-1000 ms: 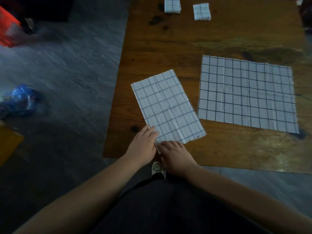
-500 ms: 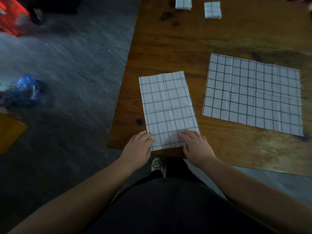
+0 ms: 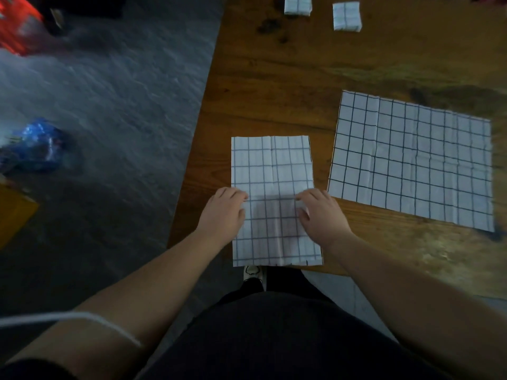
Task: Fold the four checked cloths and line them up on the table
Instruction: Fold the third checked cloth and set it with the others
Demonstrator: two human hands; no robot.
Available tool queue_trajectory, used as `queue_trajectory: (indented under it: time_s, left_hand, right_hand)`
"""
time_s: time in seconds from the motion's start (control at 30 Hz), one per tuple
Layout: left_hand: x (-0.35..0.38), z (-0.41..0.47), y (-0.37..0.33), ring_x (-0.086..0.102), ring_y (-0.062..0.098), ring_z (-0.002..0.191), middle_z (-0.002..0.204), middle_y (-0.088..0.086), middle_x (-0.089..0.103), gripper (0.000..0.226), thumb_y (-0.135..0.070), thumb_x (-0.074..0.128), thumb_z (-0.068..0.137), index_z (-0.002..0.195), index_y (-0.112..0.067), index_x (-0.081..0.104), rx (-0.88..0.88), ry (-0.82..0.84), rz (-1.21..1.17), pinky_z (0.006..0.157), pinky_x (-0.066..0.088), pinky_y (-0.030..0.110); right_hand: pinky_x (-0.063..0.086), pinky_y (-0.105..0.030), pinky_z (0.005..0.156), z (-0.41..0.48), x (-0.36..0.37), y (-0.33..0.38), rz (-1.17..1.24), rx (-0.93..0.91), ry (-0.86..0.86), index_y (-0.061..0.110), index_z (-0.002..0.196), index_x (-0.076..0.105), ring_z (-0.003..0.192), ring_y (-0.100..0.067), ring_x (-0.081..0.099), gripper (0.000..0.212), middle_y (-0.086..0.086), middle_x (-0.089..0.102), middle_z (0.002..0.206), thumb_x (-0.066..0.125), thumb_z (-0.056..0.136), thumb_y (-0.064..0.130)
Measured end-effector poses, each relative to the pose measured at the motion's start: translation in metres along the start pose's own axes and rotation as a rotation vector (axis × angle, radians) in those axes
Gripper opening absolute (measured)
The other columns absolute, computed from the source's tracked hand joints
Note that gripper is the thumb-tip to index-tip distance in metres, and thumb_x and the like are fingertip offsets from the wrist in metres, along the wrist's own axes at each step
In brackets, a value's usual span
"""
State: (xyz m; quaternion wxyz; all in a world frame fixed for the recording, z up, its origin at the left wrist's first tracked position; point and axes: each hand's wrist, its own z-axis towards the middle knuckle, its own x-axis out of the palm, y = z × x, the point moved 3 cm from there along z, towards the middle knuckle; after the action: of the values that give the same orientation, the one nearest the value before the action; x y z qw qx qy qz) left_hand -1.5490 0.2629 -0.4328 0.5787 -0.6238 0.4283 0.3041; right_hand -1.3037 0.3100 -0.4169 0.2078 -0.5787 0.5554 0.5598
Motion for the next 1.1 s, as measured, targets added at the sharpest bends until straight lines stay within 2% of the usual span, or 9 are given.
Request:
queue_trajectory:
  time_s: [0.17,0.37,0.53,0.67,0.9,1.0,1.1]
  left_hand:
    - [0.006,0.036,0.009,0.044,0.018,0.131,0.136,-0.001,0.056,0.039,-0.026,0.062,0.098,0.136,-0.018,0.057,-0.047,0.043,-0.008,0.108,0.037,0.032]
    - [0.011,0.039,0.015,0.046,0.018,0.125,0.129,-0.002,0.058,0.034,-0.027,0.065,0.096,0.129,-0.018,0.063,-0.027,0.035,0.023,0.106,0.04,0.036]
    - [0.01,0.043,0.019,0.047,0.017,0.119,0.121,-0.004,0.059,0.025,-0.028,0.062,0.097,0.12,-0.02,0.065,-0.007,0.037,0.028,0.103,0.043,0.039]
    - [0.009,0.047,0.019,0.047,0.014,0.115,0.116,-0.007,0.058,0.015,-0.028,0.06,0.098,0.111,-0.022,0.065,-0.007,0.035,0.025,0.1,0.042,0.036]
    - [0.005,0.05,0.016,0.047,0.013,0.109,0.111,-0.007,0.059,0.01,-0.026,0.06,0.098,0.104,-0.021,0.066,-0.03,0.04,0.018,0.095,0.042,0.033]
    - [0.001,0.047,0.019,0.045,0.01,0.106,0.106,-0.011,0.058,0.008,-0.025,0.062,0.098,0.104,-0.022,0.067,-0.065,0.03,-0.038,0.094,0.043,0.032]
    - [-0.01,0.04,0.018,0.042,0.007,0.105,0.101,-0.014,0.056,0.006,-0.021,0.065,0.097,0.102,-0.02,0.067,-0.099,-0.017,-0.149,0.088,0.038,0.025]
  right_hand:
    - [0.042,-0.042,0.106,0.038,-0.004,-0.011,-0.041,-0.027,0.034,0.023,0.128,0.058,0.126,-0.021,0.045,0.028,0.004,0.055,0.131,0.05,0.101,0.023]
    - [0.035,-0.04,0.102,0.046,0.003,-0.021,-0.115,-0.045,0.078,0.027,0.122,0.055,0.12,-0.021,0.044,0.021,0.004,0.053,0.129,0.048,0.102,0.026]
    - [0.037,-0.04,0.1,0.051,0.001,-0.022,-0.112,-0.049,0.085,0.026,0.12,0.055,0.118,-0.021,0.044,0.019,0.003,0.053,0.126,0.048,0.103,0.026]
    - [0.041,-0.042,0.098,0.055,0.001,-0.022,-0.123,-0.043,0.078,0.026,0.117,0.054,0.114,-0.021,0.045,0.016,0.002,0.053,0.122,0.047,0.103,0.027]
    - [0.039,-0.041,0.098,0.057,-0.001,-0.021,-0.122,-0.006,0.084,0.027,0.111,0.056,0.112,-0.021,0.046,0.015,0.004,0.054,0.116,0.043,0.104,0.026]
    - [0.037,-0.042,0.1,0.051,-0.003,-0.016,-0.124,-0.006,0.098,0.029,0.11,0.056,0.111,-0.02,0.047,0.015,0.005,0.055,0.115,0.042,0.104,0.027]
    - [0.036,-0.042,0.103,0.042,-0.01,-0.009,-0.112,-0.026,0.076,0.029,0.108,0.056,0.111,-0.02,0.048,0.012,0.005,0.056,0.113,0.046,0.101,0.027]
